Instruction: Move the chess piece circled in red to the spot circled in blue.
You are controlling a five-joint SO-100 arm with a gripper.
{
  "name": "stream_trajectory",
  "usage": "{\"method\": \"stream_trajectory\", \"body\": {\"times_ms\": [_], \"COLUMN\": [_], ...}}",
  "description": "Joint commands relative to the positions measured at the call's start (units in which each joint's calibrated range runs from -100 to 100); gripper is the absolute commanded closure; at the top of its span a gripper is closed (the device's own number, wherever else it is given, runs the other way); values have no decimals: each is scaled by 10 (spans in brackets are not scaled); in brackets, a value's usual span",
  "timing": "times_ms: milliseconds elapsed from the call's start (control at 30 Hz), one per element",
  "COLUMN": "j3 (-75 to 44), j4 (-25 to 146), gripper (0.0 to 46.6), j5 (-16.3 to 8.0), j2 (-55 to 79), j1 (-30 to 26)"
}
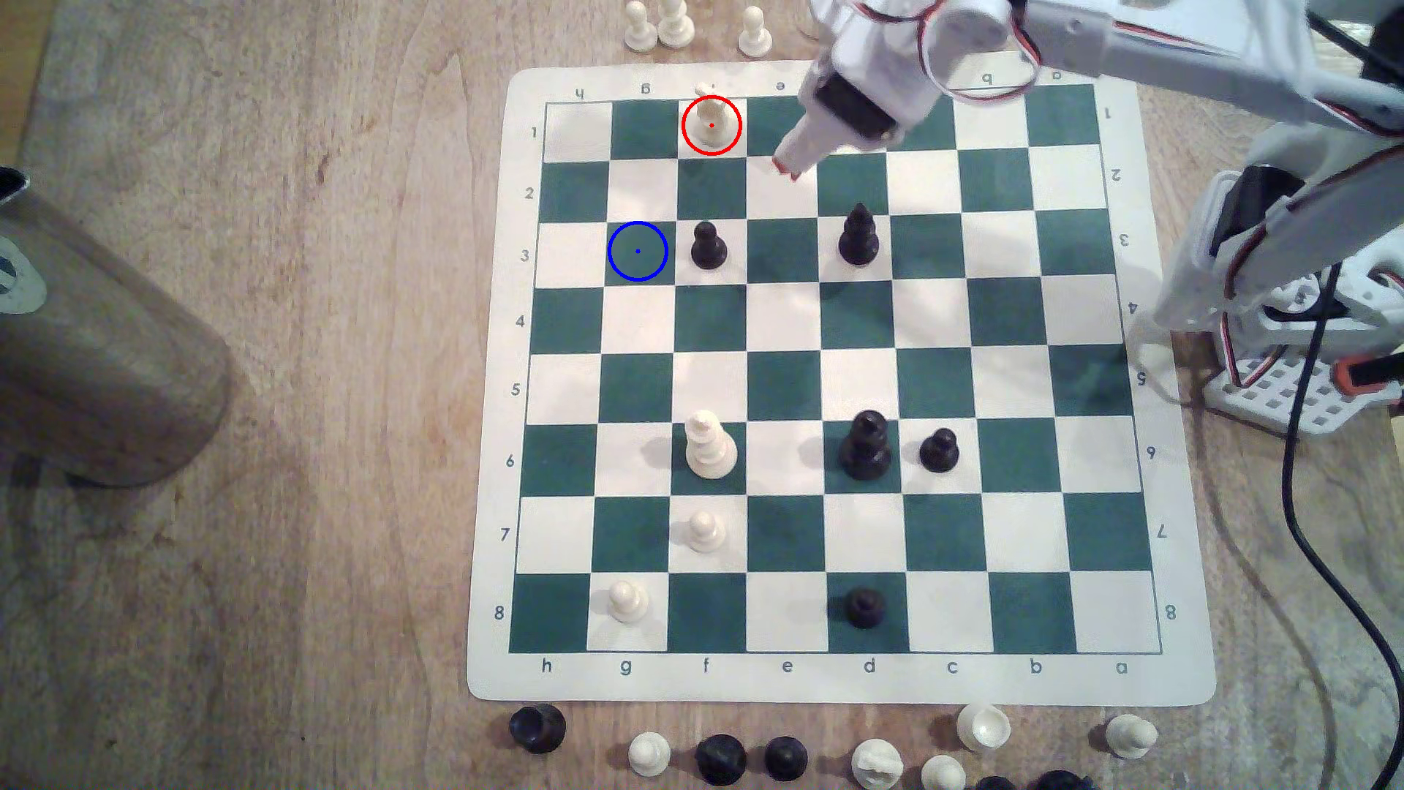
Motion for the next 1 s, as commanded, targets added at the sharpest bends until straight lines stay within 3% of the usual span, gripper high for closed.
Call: {"method": "stream_trajectory", "body": {"times_ms": [0,600,967], "j3": [-69,-134,-139], "j4": [-34,-128,-200], "gripper": [278,276,283], "j5": [5,15,8], "j2": [56,198,230], "j1": [16,35,27]}}
